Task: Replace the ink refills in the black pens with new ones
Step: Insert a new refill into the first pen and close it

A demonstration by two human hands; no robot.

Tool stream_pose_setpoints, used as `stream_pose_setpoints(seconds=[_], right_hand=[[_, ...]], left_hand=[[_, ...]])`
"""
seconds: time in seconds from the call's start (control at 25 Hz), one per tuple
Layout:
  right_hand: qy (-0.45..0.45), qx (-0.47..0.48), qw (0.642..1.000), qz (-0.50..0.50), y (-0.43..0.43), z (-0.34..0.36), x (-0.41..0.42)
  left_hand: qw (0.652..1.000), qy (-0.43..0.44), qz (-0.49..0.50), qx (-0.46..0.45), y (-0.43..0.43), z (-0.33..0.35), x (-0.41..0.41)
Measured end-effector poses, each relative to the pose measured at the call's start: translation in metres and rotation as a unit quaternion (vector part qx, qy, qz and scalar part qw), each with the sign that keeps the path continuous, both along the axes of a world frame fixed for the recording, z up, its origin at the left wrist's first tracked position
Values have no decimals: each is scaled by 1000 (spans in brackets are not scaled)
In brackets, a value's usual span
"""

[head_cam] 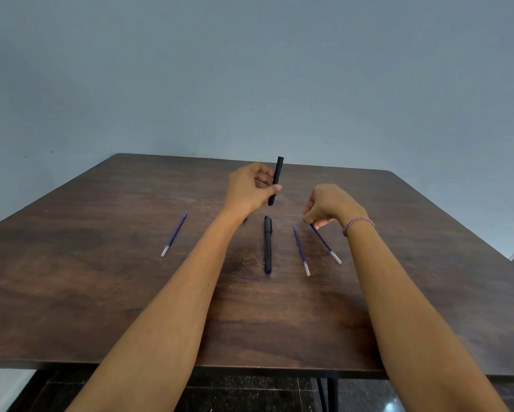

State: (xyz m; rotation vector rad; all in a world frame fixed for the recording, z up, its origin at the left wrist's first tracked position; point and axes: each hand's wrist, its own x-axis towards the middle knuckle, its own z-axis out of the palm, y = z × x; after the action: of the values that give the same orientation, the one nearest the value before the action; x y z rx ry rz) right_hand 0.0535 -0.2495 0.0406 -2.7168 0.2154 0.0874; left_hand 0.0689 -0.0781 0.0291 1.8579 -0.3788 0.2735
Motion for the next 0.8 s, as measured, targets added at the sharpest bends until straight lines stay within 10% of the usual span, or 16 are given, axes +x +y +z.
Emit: stream_pose_setpoints(seconds=[0.48, 0.8], right_hand=[[-364, 109, 925, -14, 1, 14, 0], [-514, 468, 715, -71, -1, 33, -7]], left_hand=[[999, -19, 13, 25, 6, -5, 9], [992, -57, 31, 106, 11, -9, 14]])
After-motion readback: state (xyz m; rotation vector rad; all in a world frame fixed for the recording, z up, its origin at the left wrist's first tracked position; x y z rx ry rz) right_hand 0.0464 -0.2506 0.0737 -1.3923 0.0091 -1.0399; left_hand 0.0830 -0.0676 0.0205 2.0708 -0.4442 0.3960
